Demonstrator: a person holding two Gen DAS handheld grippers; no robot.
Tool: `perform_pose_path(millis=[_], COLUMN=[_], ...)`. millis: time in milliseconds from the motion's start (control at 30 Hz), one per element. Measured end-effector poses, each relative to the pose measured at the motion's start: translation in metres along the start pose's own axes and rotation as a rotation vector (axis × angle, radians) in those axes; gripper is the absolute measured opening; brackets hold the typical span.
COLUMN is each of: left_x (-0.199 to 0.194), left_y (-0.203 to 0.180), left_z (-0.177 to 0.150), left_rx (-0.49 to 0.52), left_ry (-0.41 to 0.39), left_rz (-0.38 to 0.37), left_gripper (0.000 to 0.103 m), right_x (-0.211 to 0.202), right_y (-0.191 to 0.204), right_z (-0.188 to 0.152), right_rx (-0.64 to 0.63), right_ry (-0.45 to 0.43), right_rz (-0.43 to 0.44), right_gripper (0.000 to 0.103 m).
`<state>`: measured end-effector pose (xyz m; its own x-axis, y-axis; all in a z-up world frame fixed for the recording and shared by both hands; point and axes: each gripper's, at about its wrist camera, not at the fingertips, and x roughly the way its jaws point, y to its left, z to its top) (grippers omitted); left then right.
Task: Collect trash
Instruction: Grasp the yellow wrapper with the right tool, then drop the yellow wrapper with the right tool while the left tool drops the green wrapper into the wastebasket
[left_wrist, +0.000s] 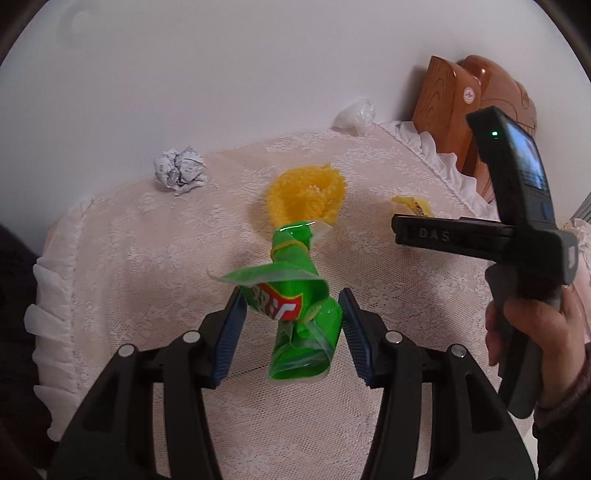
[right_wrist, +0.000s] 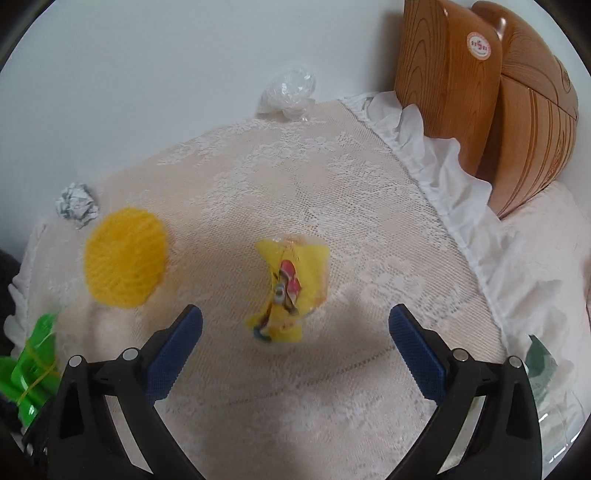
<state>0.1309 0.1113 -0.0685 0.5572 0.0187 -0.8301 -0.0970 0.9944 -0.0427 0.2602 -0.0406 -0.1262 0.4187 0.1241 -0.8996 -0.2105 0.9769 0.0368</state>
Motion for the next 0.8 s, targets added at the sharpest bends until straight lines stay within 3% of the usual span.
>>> perform_pose_path(millis=[33, 100, 167, 300, 500, 633, 800], left_x=[0.0, -0.002, -0.006, -0.023, -0.066, -0.097, -0.113], left_y=[0.002, 0.004, 0.003, -0.008, -0.048, -0.091, -0.16], left_z=[0.0, 0.001, 0.0, -0.006, -0.032, -0.065, -0.112], left_rx=[-0.003, -0.004, 0.001, 0.026, 0.097, 0.189, 0.344], left_ry=[0.0, 0.002, -0.003, -0.013, -0.031, -0.019, 0.051], left_rz=[0.002, 0.004, -0.003, -0.015, -0.08, -0.165, -0.287], left_gripper=[0.05, 0.05, 0.05, 0.05, 0.05, 0.05, 0.05], right_x=[0.008, 0.015, 0.006, -0.037, -0.125, -0.169, -0.209], right_y=[0.002, 0.002, -0.001, -0.012, -0.054, -0.087, -0.137], right_z=[0.003, 0.002, -0.004, -0.029, -0.107, -0.167, -0.246], right_rx=[0.003, 0.018, 0.038, 0.049, 0.094, 0.151, 0.228], right_ry=[0.018, 0.048, 0.028, -0.031, -0.09, -0.071, -0.048], right_rz=[-0.003, 0.021, 0.053, 0.091, 0.13, 0.095, -0.002], right_gripper=[0.083, 0.038, 0.028, 0.025, 0.026, 0.028, 0.028])
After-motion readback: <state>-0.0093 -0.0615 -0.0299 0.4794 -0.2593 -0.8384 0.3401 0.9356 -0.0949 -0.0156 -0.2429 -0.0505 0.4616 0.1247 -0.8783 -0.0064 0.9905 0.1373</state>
